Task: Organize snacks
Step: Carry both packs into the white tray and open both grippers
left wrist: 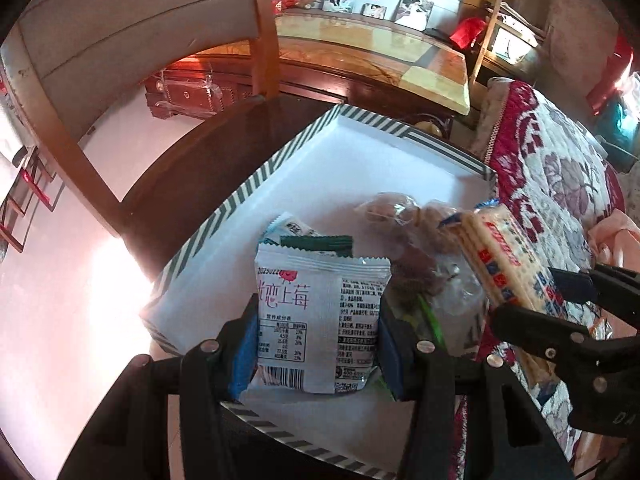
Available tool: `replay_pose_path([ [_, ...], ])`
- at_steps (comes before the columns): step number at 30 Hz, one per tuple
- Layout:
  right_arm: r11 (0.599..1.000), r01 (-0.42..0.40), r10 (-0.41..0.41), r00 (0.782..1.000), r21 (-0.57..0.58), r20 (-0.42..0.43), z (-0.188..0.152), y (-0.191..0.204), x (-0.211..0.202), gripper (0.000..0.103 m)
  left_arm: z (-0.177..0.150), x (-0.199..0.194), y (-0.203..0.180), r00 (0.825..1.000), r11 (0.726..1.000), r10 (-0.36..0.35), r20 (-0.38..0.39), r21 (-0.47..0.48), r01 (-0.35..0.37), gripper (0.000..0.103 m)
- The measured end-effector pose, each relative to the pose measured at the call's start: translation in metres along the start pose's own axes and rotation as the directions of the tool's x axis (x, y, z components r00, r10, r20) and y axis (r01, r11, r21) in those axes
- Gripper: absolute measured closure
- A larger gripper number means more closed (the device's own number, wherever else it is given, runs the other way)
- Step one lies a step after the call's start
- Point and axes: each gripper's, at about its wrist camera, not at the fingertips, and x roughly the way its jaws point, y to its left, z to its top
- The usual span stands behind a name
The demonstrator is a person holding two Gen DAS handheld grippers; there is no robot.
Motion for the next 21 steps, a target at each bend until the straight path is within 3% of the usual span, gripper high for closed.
replay_pose_path([
  [12,0.996,0.068,-0.071,0.996,-0.051,-0.063,0.033,0.008,0.043,0.048,0.004,0.021,0.010,0.999,1.000,0.009,-0.035,-0.017,-0.010,0.049],
  [21,0.992,0.113,-0.117,0.992,-0.059,-0.056,0.051,0.012,0.065,0.048,0.008,0.032,0.004,0.999,1.000,0.017,-0.047,-0.008,-0.017,0.049],
])
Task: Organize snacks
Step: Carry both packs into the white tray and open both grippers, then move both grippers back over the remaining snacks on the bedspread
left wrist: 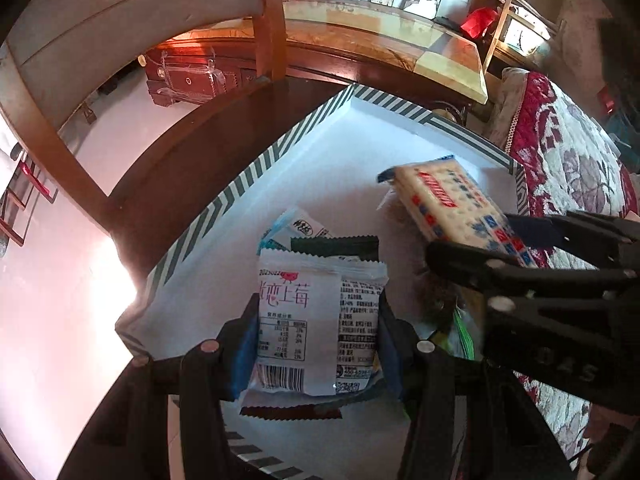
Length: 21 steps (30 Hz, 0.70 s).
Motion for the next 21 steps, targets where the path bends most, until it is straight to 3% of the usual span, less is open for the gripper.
replay_pose_path([
  [5,1.000,0.014,-0.014,1.000,-0.002,0.001,0.006,0.002,0.009,0.047,0.000,0.003,0.000,1.000,1.000,0.013,-0.003,-0.007,-0.013,0.047],
  [7,1.000,-0.006,0.006,1.000,0.011,0.001,0.007,0.001,0.009,0.046,0.000,0.005,0.000,1.000,1.000,0.023,-0.010,-0.011,-0.023,0.039],
  [9,0.998,-0.055,0.055,0.998,0.038,0.003,0.005,-0.002,0.007,0.045,0.000,0.005,0.001,0.999,0.999,0.031,-0.011,-0.017,-0.032,0.026],
  [12,0.993,-0.098,0.097,0.995,0.066,0.027,0.000,-0.004,-0.003,0.045,-0.002,0.002,0.004,0.999,0.999,0.034,-0.010,-0.034,-0.034,0.021],
  [21,0.988,-0.101,0.092,0.992,0.116,0.085,-0.036,-0.022,-0.040,0.045,-0.007,-0.021,-0.002,0.998,0.998,0.047,0.040,-0.035,-0.046,0.014],
])
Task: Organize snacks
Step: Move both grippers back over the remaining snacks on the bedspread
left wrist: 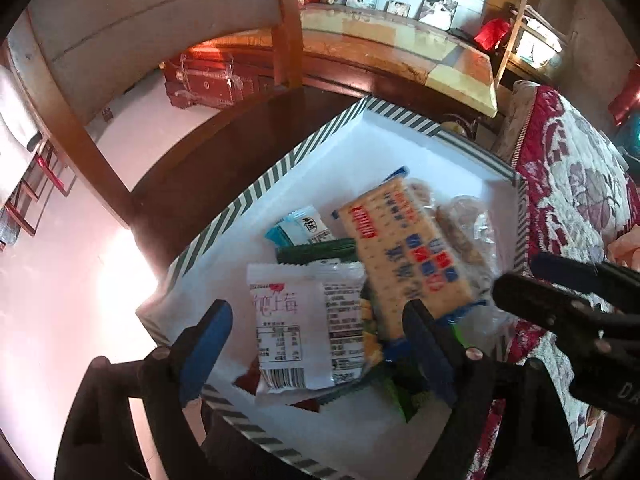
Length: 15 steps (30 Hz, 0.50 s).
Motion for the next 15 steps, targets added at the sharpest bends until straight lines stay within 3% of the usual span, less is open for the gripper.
replay_pose_path([
  [7,0.998,0.017,-0.019,0.999,0.065,0.032,-0.036,-0.028,-0.030,0.045,-0.006,-0.018,-0.028,0.999,0.998,-0.040,0.031,0.056,0.038,0.014],
  [15,0.982,0.056,-0.066,0.997,0.180,0.051,-0.091,-0.076,-0.061,0.045,-0.021,-0.030,-0.088,0.992,0.978,-0.122,0.014,0.173,0.117,0.013],
])
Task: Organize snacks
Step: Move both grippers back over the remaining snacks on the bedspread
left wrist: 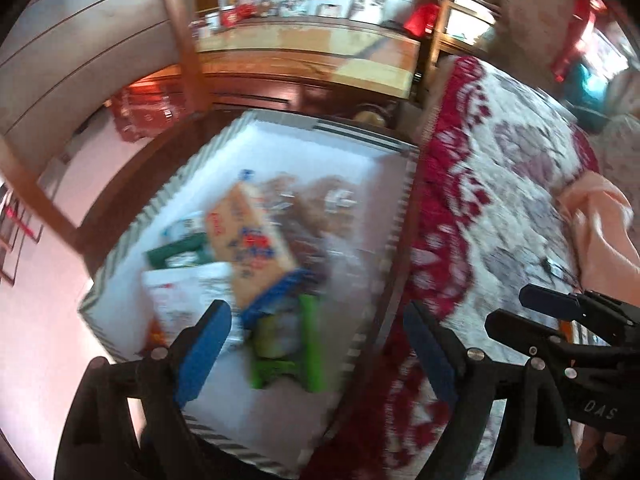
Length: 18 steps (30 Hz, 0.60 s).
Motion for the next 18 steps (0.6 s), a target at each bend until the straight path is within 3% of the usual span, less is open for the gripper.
replay_pose_path([
  [10,0.987,0.093,-0.097,0.995,0.131,0.020,-0.045,-0.078,-0.041,0.045,-0.005,0.005,-0.079,0.992,0.981,-0.120,-0.033,0.152,0.124,0.014],
  [18,0.952,0.189,-0.200,0.980,0.242,0.021,-0.087,-0.143,-0.084,0.045,-0.006,0.020,-0.153,0.970,0.922,-0.221,-0.106,0.302,0.243,0.013],
])
